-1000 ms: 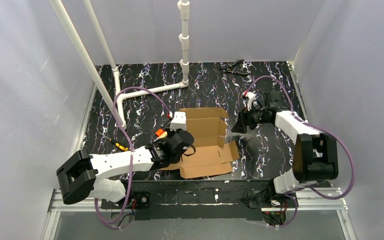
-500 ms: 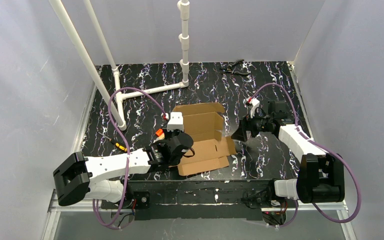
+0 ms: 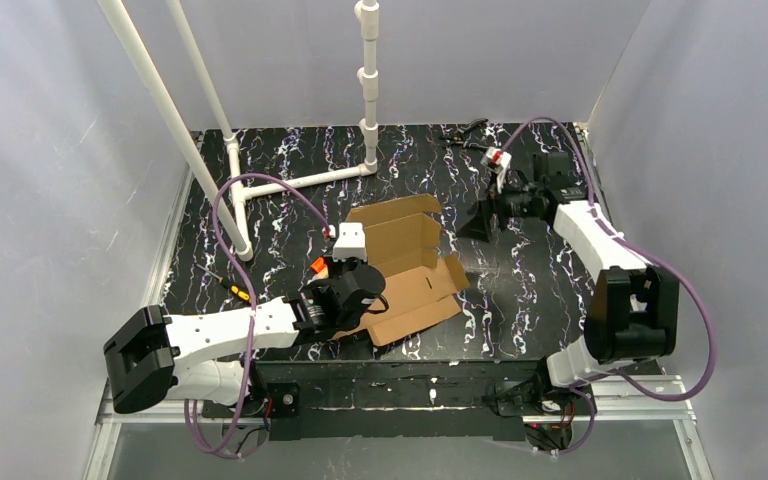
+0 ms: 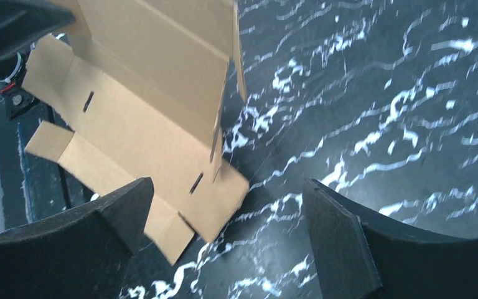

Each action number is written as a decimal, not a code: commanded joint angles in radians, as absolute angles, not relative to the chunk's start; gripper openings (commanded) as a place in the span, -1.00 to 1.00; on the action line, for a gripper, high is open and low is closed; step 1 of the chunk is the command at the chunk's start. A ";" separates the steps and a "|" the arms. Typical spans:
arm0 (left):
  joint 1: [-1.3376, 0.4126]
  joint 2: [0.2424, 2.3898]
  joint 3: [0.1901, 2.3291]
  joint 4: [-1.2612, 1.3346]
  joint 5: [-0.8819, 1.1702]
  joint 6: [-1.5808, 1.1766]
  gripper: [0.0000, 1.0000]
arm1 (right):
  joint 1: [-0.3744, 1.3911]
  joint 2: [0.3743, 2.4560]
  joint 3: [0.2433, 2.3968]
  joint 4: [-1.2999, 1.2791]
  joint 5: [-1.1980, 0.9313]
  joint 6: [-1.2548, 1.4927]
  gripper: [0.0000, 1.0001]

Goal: Fold the paper box

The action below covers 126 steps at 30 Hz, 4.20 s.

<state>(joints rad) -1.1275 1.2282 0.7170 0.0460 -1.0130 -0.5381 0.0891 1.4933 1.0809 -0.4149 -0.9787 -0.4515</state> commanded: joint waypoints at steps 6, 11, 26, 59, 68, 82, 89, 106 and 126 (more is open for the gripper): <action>-1.135 1.171 0.740 0.057 -1.037 -0.552 -1.00 | 0.227 1.588 1.134 -0.180 -0.882 -0.227 0.86; -1.141 1.176 0.749 0.057 -1.008 -0.557 -1.00 | 0.239 1.616 1.119 -0.125 -0.874 -0.194 0.60; -1.150 1.095 0.718 0.043 -0.911 -0.555 -0.39 | 0.255 1.575 1.077 -0.095 -0.968 -0.239 -0.97; -0.588 1.404 1.479 -0.568 0.671 -0.130 0.97 | 0.186 1.433 1.054 -0.459 -1.068 -0.804 -0.97; -0.588 1.503 1.458 -0.573 0.645 0.091 0.76 | 0.185 1.451 1.059 -0.466 -1.091 -0.806 -0.97; -0.622 1.543 1.380 -0.553 0.513 0.125 -1.00 | 0.186 1.471 1.074 -0.459 -1.093 -0.758 -0.97; -0.631 1.362 1.211 -0.395 0.310 -0.050 -1.00 | 0.158 1.352 1.005 -0.269 -0.931 -0.414 0.79; -0.728 1.211 1.079 -0.369 0.102 -0.117 -1.00 | 0.133 1.641 0.979 -0.181 -0.824 -0.405 0.60; -0.729 1.424 1.449 -0.573 0.115 0.099 -1.00 | 0.226 1.602 0.770 0.757 -0.730 -0.006 -0.97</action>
<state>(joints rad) -0.7242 1.3750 1.4212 -0.5480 0.0895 0.0547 0.2192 1.5703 0.8825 0.3603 -0.7731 -0.1192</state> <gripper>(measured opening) 0.015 0.031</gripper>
